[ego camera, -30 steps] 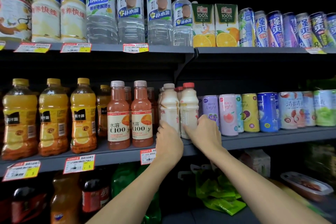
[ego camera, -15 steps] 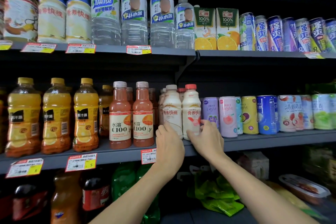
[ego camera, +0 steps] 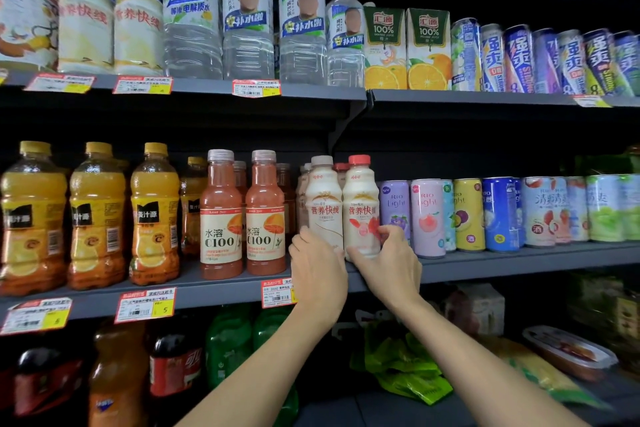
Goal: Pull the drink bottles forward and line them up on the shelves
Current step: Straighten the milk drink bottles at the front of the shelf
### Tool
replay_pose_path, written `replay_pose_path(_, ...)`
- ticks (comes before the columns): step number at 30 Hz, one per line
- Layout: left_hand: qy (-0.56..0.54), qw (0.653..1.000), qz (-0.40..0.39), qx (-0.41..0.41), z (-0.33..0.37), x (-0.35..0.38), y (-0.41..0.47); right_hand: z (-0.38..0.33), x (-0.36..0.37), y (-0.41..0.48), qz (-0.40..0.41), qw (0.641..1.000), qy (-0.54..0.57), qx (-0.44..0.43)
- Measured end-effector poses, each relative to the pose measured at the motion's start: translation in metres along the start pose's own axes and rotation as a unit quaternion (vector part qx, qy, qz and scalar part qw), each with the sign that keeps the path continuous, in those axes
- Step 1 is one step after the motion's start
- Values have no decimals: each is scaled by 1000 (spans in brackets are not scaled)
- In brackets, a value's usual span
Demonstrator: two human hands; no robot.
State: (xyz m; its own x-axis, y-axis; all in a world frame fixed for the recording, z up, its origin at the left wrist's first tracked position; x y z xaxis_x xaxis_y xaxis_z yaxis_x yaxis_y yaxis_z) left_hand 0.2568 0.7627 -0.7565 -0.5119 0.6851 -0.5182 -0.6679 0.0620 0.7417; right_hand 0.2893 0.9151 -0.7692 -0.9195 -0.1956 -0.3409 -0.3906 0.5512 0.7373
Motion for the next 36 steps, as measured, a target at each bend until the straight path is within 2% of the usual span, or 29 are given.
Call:
replay_pose_path(5,22,1000,-15,5,0,0,0,0,-2,4,-31,999,14,11)
replay_pose_path(10,-63,997,-47,-16,0,-8,-4,0,-9,7,-71,996,45,6)
replay_pose_path(13,-75,996,-51,-6,-1,-17,-4,-1,-14,8,-101,993,65,2)
replay_pose_path(22,-79,983,-162,20,-18,-27,11,9,-31,20,-292,953,77,-17)
replay_pose_path(28,-80,981,-172,28,-18,-25,14,16,-24,19,-295,947,123,-18)
replay_pose_path(36,10,987,-152,57,-16,-37,19,15,-19,19,-283,953,97,-45)
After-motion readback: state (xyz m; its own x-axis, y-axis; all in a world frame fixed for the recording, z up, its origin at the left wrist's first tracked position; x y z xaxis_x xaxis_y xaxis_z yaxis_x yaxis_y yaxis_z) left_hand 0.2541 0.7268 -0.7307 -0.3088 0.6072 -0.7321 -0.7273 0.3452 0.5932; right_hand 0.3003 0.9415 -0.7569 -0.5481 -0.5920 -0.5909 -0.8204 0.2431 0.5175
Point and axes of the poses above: each hand's wrist, its own y-axis towards the middle knuckle, its own x-axis out of the palm, z = x × y, the point moved 5 cm from there along y, towards the middle knuckle, and after that the axes turned 1 degree about -x, right-handed, at the moved point
